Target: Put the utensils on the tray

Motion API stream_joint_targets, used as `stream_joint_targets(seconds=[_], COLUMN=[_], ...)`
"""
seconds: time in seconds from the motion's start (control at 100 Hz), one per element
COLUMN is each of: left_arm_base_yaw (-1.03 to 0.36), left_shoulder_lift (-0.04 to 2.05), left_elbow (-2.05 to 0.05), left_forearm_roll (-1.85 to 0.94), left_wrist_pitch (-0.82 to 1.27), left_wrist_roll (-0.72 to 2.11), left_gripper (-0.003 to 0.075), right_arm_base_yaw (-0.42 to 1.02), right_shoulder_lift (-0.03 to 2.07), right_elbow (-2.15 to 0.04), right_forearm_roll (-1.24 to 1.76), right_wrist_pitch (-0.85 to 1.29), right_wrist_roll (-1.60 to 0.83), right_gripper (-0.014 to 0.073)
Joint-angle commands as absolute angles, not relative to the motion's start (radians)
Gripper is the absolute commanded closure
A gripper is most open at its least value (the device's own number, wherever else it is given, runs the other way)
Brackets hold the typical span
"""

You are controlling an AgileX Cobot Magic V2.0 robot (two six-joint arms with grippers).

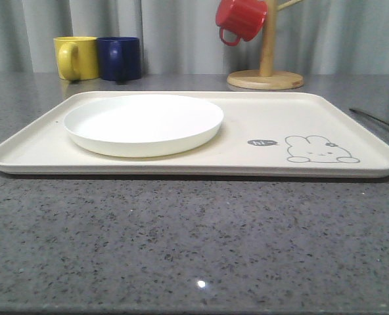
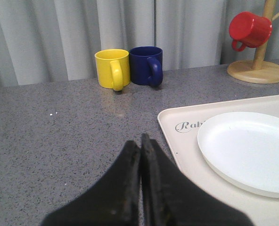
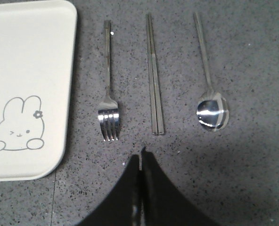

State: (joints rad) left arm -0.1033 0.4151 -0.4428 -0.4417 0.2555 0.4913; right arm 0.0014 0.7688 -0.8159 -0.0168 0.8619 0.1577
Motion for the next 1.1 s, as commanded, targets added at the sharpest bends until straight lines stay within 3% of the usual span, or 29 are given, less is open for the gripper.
stream_joint_targets(seconds=[0.0,0.19,0.29,0.53,1.09], left_arm_base_yaw=[-0.103,-0.103,-0.103,-0.103,-0.103], left_shoulder_lift=[0.421,0.421,0.421,0.421,0.421], left_elbow=[-0.471,-0.471,-0.471,-0.471,-0.471], left_forearm_roll=[-0.455,-0.455,-0.455,-0.455,-0.455], left_wrist_pitch=[0.177,0.177,0.177,0.177,0.177], left_wrist_roll=[0.492,0.492,0.492,0.492,0.492], left_gripper=[0.0738,0.0738,0.0738,0.0738,0.0738], right_arm_base_yaw=[-0.003,-0.003,-0.003,-0.003,0.056], right_shoulder_lift=[0.788,0.791,0.791,0.84,1.338], right_elbow=[-0.851,-0.851,-0.851,-0.863,-1.126], right_forearm_roll=[-0.008,-0.005,0.0,0.044,0.107], right_wrist_pitch=[0.828,0.875,0.889,0.871,0.775], right_wrist_roll=[0.148,0.148,0.148,0.087,0.015], right_gripper=[0.0553,0.0272,0.0181,0.018,0.018])
